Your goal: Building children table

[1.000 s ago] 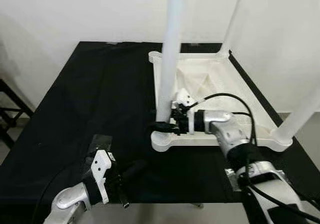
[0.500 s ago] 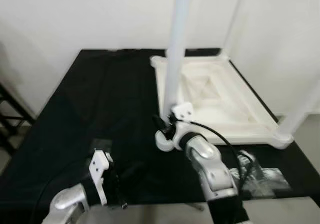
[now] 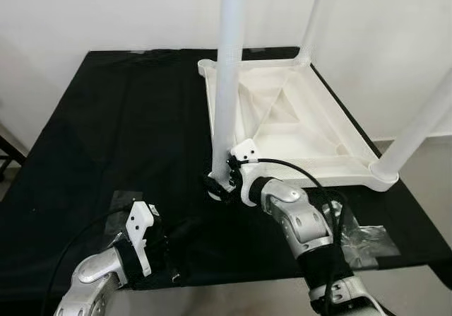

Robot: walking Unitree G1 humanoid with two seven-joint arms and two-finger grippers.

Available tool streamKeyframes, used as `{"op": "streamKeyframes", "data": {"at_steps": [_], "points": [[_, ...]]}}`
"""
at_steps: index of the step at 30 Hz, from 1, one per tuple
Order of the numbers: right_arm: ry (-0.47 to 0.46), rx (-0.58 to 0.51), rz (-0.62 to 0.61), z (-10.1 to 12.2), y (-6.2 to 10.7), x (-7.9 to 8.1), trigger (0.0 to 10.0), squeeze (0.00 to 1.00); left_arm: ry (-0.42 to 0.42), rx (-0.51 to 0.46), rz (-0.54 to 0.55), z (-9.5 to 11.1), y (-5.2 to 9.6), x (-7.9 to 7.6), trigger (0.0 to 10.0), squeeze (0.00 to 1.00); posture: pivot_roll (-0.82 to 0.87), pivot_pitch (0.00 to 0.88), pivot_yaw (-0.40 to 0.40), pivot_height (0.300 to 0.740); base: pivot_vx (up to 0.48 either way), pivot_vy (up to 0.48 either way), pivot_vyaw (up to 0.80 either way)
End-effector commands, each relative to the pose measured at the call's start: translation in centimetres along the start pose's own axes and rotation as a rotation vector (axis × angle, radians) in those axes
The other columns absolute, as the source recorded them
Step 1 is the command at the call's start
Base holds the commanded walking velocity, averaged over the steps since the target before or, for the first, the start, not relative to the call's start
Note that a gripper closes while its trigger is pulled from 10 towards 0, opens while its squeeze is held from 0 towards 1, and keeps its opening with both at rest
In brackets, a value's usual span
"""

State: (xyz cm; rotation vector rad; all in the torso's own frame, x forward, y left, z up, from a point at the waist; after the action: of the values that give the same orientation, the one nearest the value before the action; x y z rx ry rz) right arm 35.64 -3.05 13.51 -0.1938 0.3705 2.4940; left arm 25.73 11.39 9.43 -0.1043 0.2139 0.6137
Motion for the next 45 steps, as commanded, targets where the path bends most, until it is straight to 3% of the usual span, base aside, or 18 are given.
{"op": "streamKeyframes", "data": {"at_steps": [1,4,9,10,11,12,13,28,31,33,35,36,37,38,39,40,41,45], "points": [[0.110,-0.121,0.213,2.7,0.3,1.5,10.0,0.00,0.012,0.008,-0.004,-0.3,-0.2,0.0,10.0,0.00,0.02,0.038,-0.043,0.740,0.000,0.000,0.00],[0.163,-0.150,0.390,3.3,0.9,2.0,10.0,0.00,0.012,0.007,-0.003,-0.3,-0.3,0.1,10.0,0.00,0.02,0.034,-0.046,0.740,0.000,0.000,0.00],[0.168,-0.130,0.460,3.4,0.7,1.2,10.0,0.00,0.009,0.007,0.000,-0.3,-0.3,0.1,10.0,0.00,0.03,0.031,-0.048,0.740,0.000,0.000,0.00],[0.162,-0.126,0.478,3.4,0.7,0.9,7.6,0.00,0.009,0.007,0.000,-0.3,-0.3,0.1,10.0,0.00,0.03,0.027,-0.050,0.740,0.000,0.000,0.00],[0.154,-0.124,0.493,3.5,0.6,0.7,2.0,0.00,0.008,0.007,0.002,-0.3,-0.3,0.2,10.0,0.00,0.03,0.027,-0.050,0.740,0.000,0.000,0.00],[0.154,-0.124,0.493,3.5,0.6,0.7,2.0,0.00,0.008,0.007,0.002,-0.3,-0.3,0.2,10.0,0.00,0.03,0.027,-0.050,0.740,0.000,0.000,0.00],[0.150,-0.121,0.523,3.4,0.7,0.6,0.0,0.00,0.008,0.006,0.003,-0.3,-0.3,0.2,10.0,0.00,0.04,0.026,-0.051,0.740,0.000,0.000,0.00],[0.140,-0.118,0.507,2.3,1.3,-0.1,0.0,0.00,0.009,0.007,0.008,-0.4,-0.1,0.2,10.0,0.00,0.03,0.028,-0.049,0.740,0.000,0.000,0.00],[0.117,-0.068,0.323,0.0,2.1,-1.1,0.0,0.00,0.011,0.009,0.007,-0.4,0.0,0.1,10.0,0.00,0.03,0.037,-0.050,0.740,0.000,0.000,0.00],[0.112,-0.059,0.293,-0.4,2.3,-1.2,0.0,0.00,0.012,0.009,0.006,-0.4,0.1,0.1,10.0,0.00,0.03,0.037,-0.050,0.740,0.000,0.000,0.00],[0.023,0.005,-0.003,-2.0,1.4,-2.2,0.0,0.00,0.013,0.011,0.007,-0.5,0.3,0.0,10.0,0.00,0.03,0.037,-0.054,0.740,0.000,0.000,0.00],[0.023,0.005,-0.003,-2.0,1.4,-2.2,0.0,0.00,0.013,0.011,0.007,-0.5,0.3,0.0,10.0,0.00,0.03,0.037,-0.054,0.740,0.000,0.000,0.00],[-0.031,0.067,-0.145,-3.5,1.2,-0.9,0.0,0.00,0.014,0.014,0.007,-0.5,0.4,0.0,10.0,0.00,0.03,0.046,-0.043,0.740,0.000,0.000,0.00],[-0.031,0.067,-0.145,-3.5,1.2,-0.9,0.0,0.00,0.014,0.014,0.007,-0.5,0.4,0.0,10.0,0.00,0.03,0.046,-0.043,0.740,0.000,0.000,0.00],[-0.065,0.110,-0.239,-4.5,1.4,0.0,0.0,0.00,0.014,0.015,0.006,-0.5,0.5,0.0,10.0,0.00,0.03,0.046,-0.043,0.740,0.000,0.000,0.00],[-0.085,0.115,-0.219,-4.4,0.8,2.1,0.0,0.00,0.014,0.019,0.006,-0.6,0.5,0.1,10.0,0.00,0.02,0.043,-0.031,0.740,0.000,0.000,0.00],[-0.074,0.110,-0.205,-4.0,0.4,3.1,0.0,0.00,0.015,0.023,0.004,-0.6,0.5,0.1,10.0,0.00,0.02,0.042,-0.030,0.740,0.000,0.000,0.00],[-0.038,0.080,-0.148,-2.7,-0.6,3.7,0.0,0.00,0.016,0.028,0.000,-0.7,0.5,0.2,10.0,0.00,0.02,0.038,-0.037,0.740,0.000,0.000,0.00]]}}
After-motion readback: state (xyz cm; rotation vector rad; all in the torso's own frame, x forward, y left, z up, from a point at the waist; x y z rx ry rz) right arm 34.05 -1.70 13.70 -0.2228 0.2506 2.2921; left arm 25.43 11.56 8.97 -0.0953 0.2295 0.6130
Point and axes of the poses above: a point about 5 cm out from each wrist's last joint towards the gripper, its own y axis pointing back from the gripper into the wrist, its own z axis along the axis of the wrist's last joint, x = y × z, the point moved 5 cm from there along -y, pointing out of the wrist towards the gripper, and after that the axes turned 10 degrees about y, right-handed, at the moved point
